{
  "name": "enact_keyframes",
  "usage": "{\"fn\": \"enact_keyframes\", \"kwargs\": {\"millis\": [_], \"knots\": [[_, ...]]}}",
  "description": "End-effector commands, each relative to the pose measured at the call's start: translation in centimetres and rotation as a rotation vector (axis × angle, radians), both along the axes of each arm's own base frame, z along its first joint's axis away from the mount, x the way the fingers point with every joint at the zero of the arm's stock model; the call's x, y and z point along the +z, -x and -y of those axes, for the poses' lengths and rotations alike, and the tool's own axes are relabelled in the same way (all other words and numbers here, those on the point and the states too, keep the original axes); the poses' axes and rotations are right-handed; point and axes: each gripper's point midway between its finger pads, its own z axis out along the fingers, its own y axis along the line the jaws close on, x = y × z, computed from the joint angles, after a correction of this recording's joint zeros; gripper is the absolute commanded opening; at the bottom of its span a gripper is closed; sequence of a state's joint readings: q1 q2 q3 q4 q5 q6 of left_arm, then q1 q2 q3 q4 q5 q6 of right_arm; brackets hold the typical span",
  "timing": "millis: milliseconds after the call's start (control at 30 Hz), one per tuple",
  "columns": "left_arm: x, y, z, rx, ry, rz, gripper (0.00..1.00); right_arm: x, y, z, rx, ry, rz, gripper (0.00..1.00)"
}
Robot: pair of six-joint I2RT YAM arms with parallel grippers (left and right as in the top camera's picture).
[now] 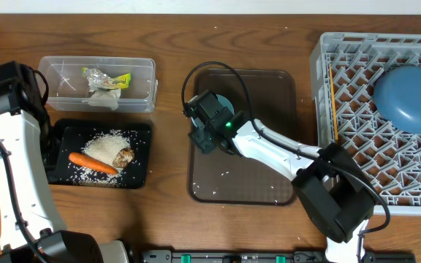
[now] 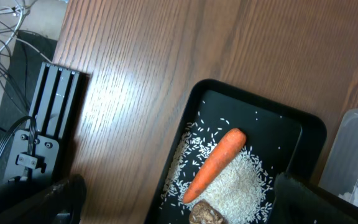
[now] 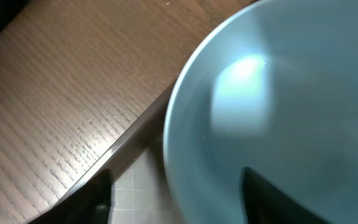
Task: Sort waste into correct bins and load items into the dishwasher rack
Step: 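Move the right gripper to the light-blue bowl and grasp its rim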
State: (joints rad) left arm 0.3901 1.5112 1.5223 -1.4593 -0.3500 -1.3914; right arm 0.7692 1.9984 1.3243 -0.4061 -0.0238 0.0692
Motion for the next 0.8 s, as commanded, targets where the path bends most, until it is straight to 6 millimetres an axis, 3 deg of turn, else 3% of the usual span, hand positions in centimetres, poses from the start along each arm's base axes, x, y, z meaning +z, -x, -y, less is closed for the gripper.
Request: {"fn": "enact_keyframes", "kwargs": {"millis": [0, 533, 767], "knots": [[-0.05, 0.27, -0.28, 0.017, -0.012, -0.012, 0.98, -0.25, -0.15, 0.33, -0.022, 0.019, 0.005, 0.50], [-0.05, 0.27, -0.28, 0.016, -0.012, -0.012, 0.98, -0.40, 0.04, 0.60, -0.084, 0.008, -0.027, 0.04], [-0.05, 0.27, -0.28, 0.016, -0.012, -0.012, 0.98, 0.45, -0.05, 0.51, -0.118, -0.017, -0.029, 0.01]]}}
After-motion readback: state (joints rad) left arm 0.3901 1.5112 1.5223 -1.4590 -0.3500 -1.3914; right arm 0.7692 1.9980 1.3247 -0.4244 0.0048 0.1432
